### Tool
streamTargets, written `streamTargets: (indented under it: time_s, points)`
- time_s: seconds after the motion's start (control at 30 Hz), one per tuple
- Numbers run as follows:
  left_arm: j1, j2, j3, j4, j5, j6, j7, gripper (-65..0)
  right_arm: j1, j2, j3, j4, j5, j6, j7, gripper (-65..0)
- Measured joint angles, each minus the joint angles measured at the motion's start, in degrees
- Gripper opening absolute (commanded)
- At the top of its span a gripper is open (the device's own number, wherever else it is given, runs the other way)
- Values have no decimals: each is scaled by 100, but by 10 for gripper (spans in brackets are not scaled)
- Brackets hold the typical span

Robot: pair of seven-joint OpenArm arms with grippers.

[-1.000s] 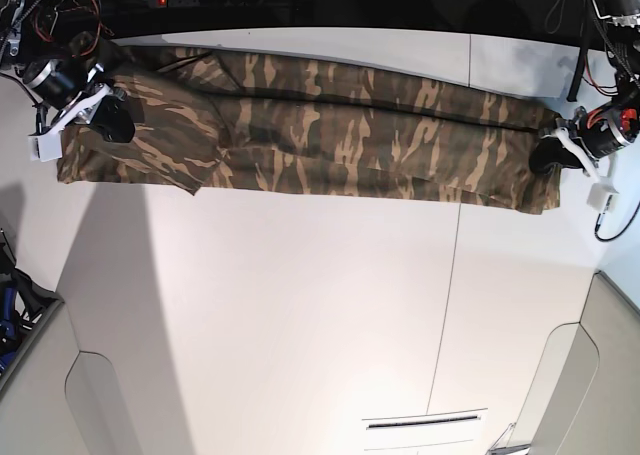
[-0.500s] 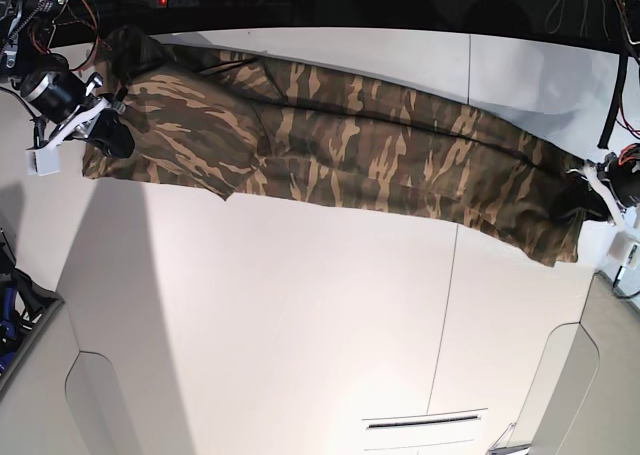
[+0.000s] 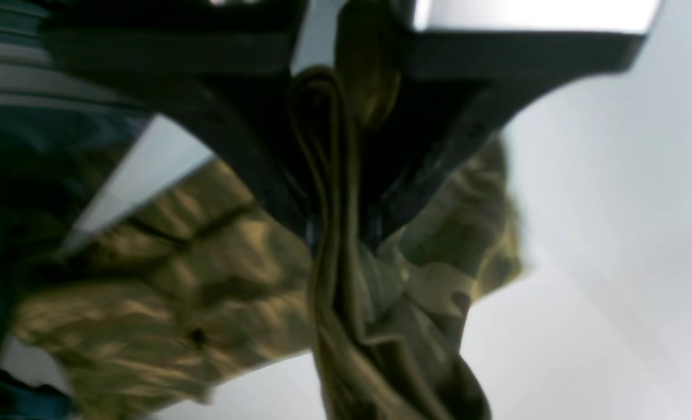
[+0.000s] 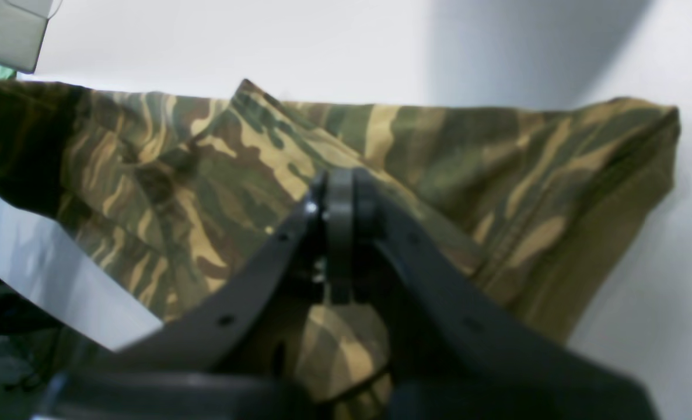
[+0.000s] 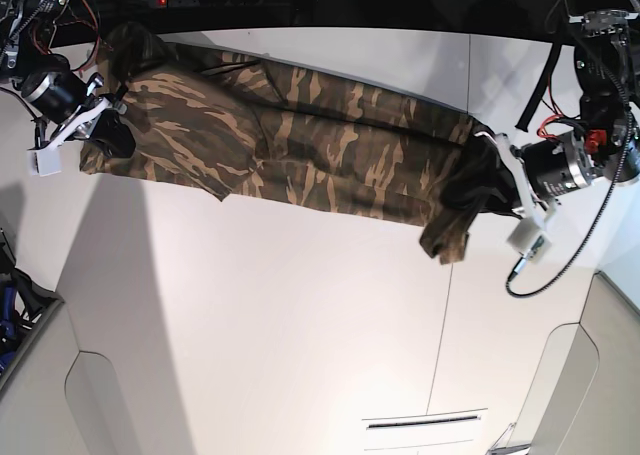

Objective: Fold the T-shirt properly
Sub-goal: 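Carry the strip end with the left gripper toward the right gripper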

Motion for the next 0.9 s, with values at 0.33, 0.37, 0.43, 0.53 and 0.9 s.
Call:
streamTargets:
  time_s: [0.33, 0.37, 0.43, 0.53, 0.9]
  points:
    - [7, 824, 1012, 9, 1073, 136, -634, -606, 0, 0, 0, 0, -57, 0, 0, -650]
    - [4, 887, 1064, 9, 1158, 219, -721, -547, 0, 2, 0, 0, -59, 0, 0, -650]
    - [4, 1005, 1128, 9, 1263, 310, -772, -427, 0, 0, 13, 0, -164, 0, 0, -650]
    - [9, 1161, 1255, 9, 1294, 326, -767, -309, 0, -2, 184, 0, -184, 0, 0, -650]
    - [149, 1440, 1803, 9, 1287, 326, -776, -301, -55, 70, 1034, 0, -402, -70, -44, -275]
